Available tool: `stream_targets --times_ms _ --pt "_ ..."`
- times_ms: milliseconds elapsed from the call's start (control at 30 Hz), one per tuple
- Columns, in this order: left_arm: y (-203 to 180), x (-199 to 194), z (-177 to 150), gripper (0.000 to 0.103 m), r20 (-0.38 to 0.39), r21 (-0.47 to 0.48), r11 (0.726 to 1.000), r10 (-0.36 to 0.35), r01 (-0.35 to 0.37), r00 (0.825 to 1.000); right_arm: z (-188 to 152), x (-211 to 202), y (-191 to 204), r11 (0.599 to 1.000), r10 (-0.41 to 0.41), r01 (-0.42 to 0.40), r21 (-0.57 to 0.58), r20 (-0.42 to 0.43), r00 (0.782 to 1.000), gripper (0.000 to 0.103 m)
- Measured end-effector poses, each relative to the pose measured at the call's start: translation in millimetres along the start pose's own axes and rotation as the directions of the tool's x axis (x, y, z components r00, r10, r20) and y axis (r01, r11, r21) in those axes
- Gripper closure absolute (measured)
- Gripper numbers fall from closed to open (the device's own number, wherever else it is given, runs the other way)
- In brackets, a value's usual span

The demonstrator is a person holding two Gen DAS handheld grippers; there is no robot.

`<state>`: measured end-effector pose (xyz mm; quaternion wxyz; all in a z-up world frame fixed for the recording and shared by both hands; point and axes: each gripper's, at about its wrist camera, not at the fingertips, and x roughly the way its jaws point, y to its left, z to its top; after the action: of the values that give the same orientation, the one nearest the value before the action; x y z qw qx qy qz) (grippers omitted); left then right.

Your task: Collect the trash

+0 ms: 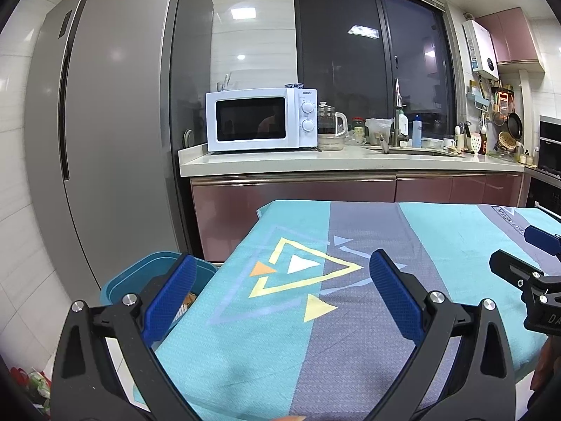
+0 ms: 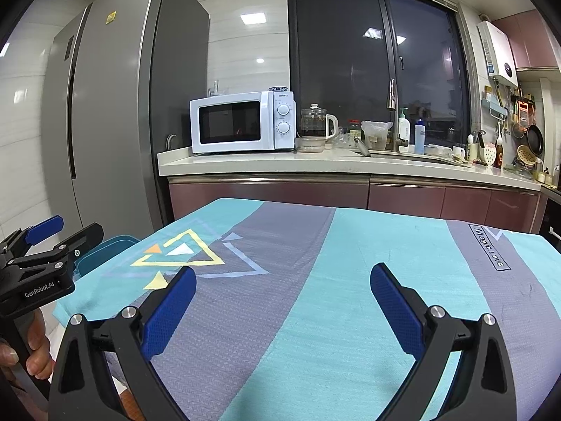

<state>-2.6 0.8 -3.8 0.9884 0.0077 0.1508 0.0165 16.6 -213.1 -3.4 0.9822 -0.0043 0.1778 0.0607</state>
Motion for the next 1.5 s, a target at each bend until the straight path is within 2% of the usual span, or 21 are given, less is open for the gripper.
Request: stream_targets --times_ms 1500 --pt "-0.2 4.9 -1.4 0.006 -0.010 0.002 1.000 0.012 -0.011 1.000 -1.3 3.3 -5.9 1.000 0.001 -0.001 0.010 -0.016 1.000 0.007"
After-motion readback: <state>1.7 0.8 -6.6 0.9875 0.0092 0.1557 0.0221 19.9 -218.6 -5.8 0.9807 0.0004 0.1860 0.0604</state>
